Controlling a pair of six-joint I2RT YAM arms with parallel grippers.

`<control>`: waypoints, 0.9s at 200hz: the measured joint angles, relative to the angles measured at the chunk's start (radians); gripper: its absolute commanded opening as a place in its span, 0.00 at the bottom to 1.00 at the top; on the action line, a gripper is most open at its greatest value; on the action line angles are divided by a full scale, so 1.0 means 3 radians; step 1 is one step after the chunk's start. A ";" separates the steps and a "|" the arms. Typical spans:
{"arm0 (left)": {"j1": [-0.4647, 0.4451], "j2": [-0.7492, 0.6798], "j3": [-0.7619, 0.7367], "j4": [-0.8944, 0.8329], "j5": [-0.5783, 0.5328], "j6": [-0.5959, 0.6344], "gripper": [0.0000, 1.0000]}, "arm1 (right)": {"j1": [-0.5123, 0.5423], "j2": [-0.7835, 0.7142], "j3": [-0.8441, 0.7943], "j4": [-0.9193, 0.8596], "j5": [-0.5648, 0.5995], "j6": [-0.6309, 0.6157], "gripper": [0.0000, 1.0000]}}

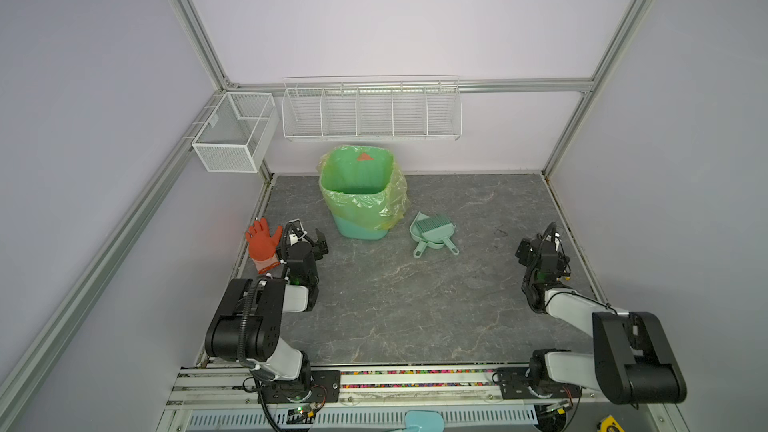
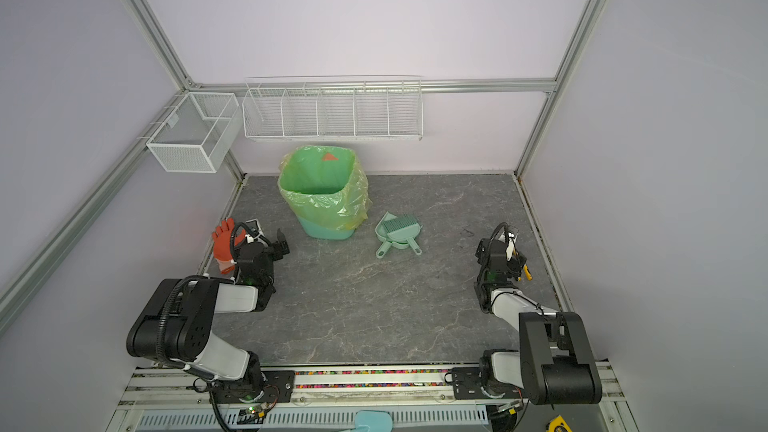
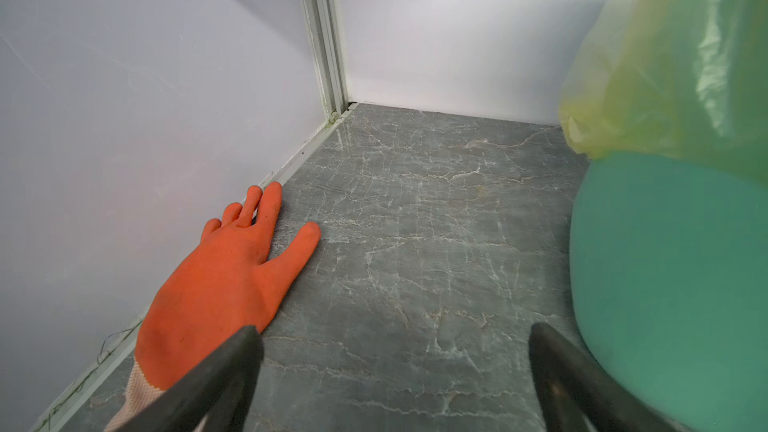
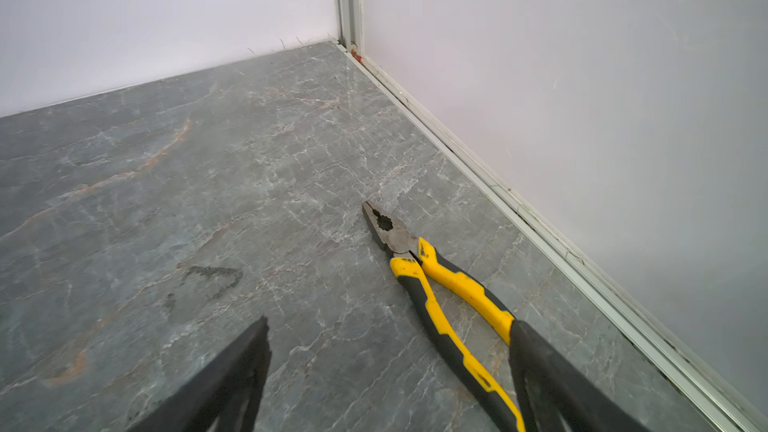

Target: Sweep away the paper scraps from the table

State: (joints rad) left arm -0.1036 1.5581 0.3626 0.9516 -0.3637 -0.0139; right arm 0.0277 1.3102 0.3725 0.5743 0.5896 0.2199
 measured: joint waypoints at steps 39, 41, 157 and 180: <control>0.0000 0.0000 0.0000 -0.0025 -0.0009 -0.0004 0.99 | 0.0000 0.0298 -0.0051 0.0482 -0.0127 -0.0167 0.92; 0.0000 0.0000 0.0000 -0.0025 -0.0009 -0.0005 0.99 | 0.0000 0.0303 -0.0056 0.0490 -0.0140 -0.0177 0.92; 0.0000 0.0000 0.0000 -0.0032 -0.0009 -0.0011 0.99 | 0.0004 0.0769 -0.0020 0.0997 -0.1048 -0.0671 0.88; 0.0000 0.0000 0.0000 -0.0033 -0.0009 -0.0011 0.99 | 0.0004 0.0769 -0.0020 0.1003 -0.1072 -0.0688 0.88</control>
State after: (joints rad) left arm -0.1036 1.5581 0.3626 0.9417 -0.3664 -0.0174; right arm 0.0288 1.5410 0.3664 0.8753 0.2680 0.0135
